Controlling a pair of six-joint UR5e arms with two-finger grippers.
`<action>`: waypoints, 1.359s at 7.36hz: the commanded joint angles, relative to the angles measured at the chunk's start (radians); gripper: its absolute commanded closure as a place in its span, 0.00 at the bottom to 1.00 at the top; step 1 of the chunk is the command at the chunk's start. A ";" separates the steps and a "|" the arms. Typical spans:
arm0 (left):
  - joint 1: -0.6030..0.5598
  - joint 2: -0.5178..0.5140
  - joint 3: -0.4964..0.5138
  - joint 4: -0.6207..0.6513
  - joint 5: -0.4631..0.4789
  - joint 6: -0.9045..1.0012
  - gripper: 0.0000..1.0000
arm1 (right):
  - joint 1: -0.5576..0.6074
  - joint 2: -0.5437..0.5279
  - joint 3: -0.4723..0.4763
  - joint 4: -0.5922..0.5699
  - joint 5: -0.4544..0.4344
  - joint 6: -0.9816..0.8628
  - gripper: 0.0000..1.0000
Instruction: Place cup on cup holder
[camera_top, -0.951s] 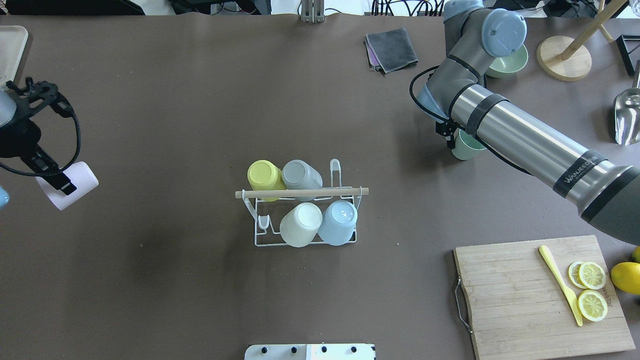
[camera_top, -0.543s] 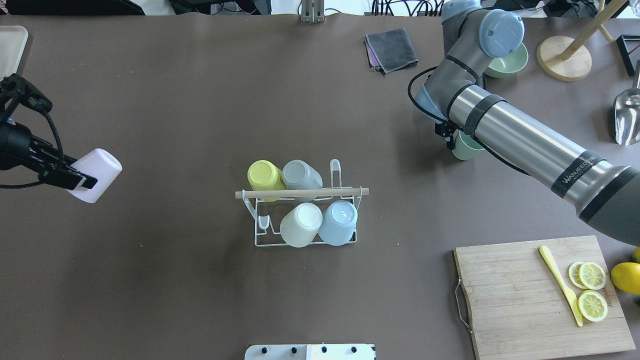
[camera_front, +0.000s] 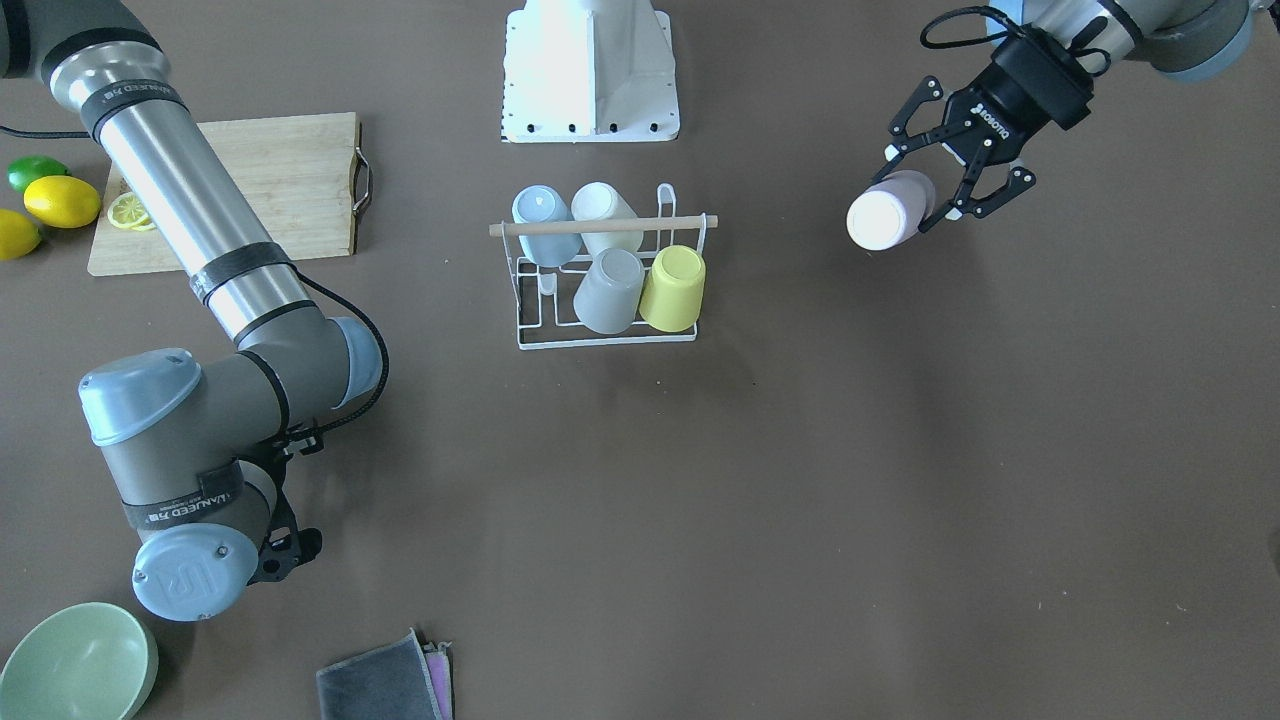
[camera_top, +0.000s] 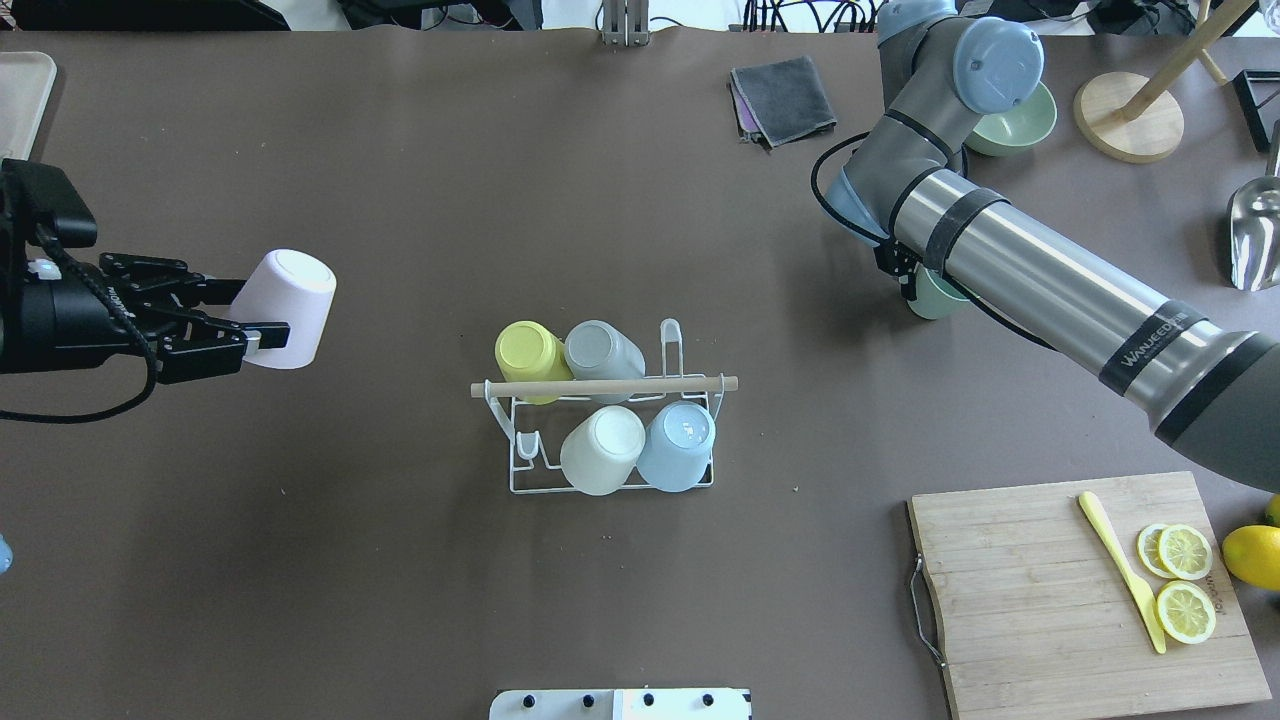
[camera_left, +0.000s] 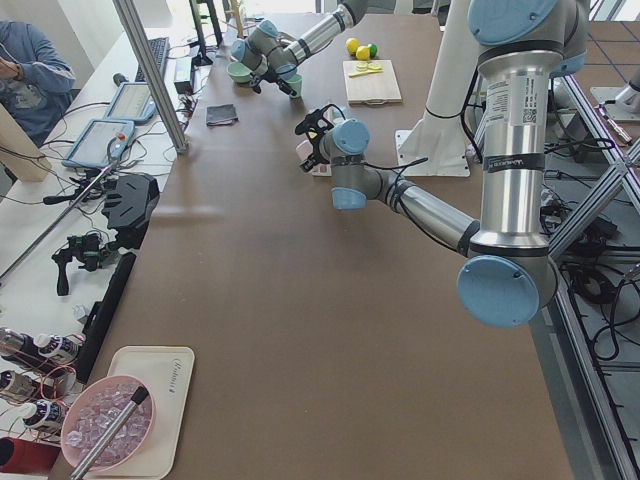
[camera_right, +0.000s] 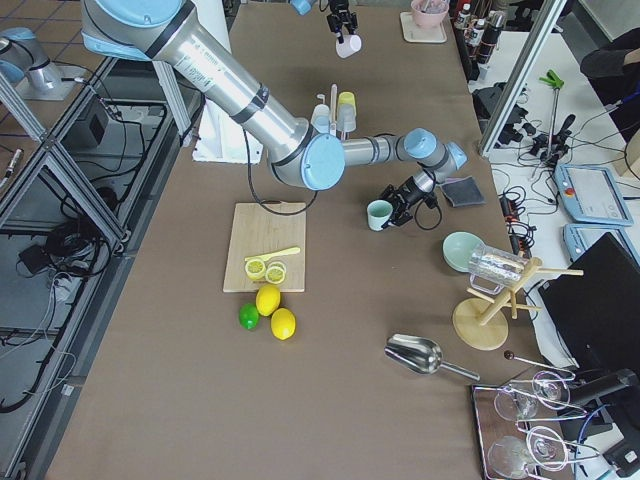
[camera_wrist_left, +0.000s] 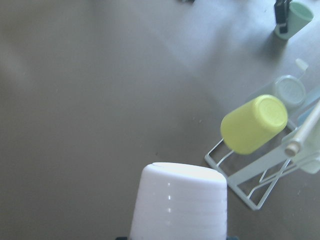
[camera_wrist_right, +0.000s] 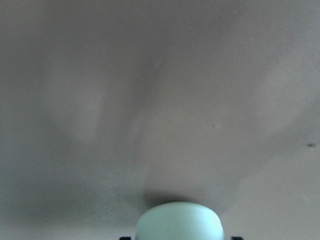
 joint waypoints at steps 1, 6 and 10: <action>0.163 0.010 0.002 -0.186 0.276 -0.014 0.65 | 0.067 0.051 0.008 -0.096 -0.002 -0.027 1.00; 0.536 -0.088 0.010 -0.267 0.781 0.077 0.62 | 0.143 0.023 0.331 -0.127 0.061 -0.047 1.00; 0.656 -0.196 0.102 -0.268 0.949 0.168 0.64 | 0.195 -0.166 0.627 0.327 0.055 0.226 1.00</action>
